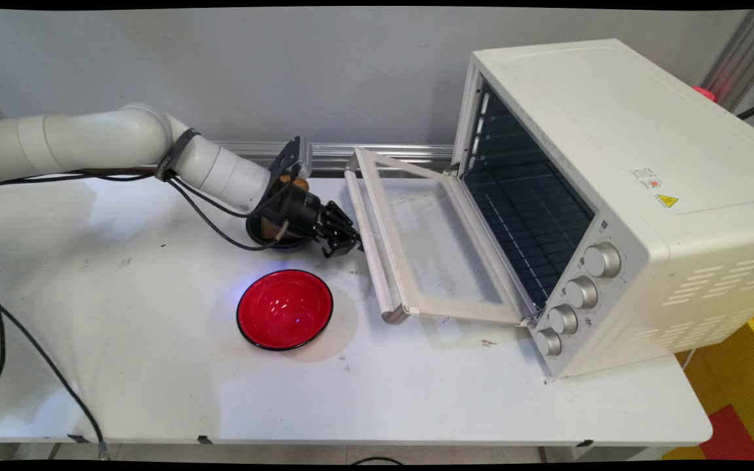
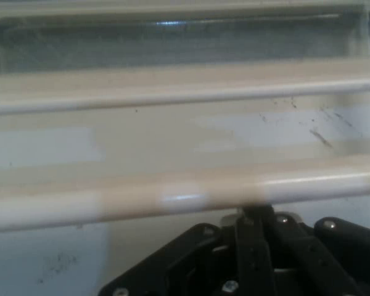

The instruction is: Close the oven

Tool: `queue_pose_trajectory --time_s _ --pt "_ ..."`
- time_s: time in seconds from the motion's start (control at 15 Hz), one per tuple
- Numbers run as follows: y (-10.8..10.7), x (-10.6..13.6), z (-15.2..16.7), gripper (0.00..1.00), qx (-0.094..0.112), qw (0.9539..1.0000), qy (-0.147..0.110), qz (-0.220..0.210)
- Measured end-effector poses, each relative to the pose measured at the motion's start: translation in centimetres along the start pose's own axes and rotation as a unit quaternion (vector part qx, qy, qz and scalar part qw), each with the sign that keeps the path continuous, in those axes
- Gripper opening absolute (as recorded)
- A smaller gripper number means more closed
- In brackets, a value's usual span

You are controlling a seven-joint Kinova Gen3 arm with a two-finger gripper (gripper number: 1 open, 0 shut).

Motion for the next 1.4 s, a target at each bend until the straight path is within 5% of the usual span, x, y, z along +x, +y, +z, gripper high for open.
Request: queue_pose_trajectory --time_s 0.53,1.4 --pt "-0.7 2.0 -0.2 0.0 -0.004 0.9997 0.023 0.0" --pt "-1.7 10.1 -1.2 0.0 -0.007 0.9967 0.08 0.013"
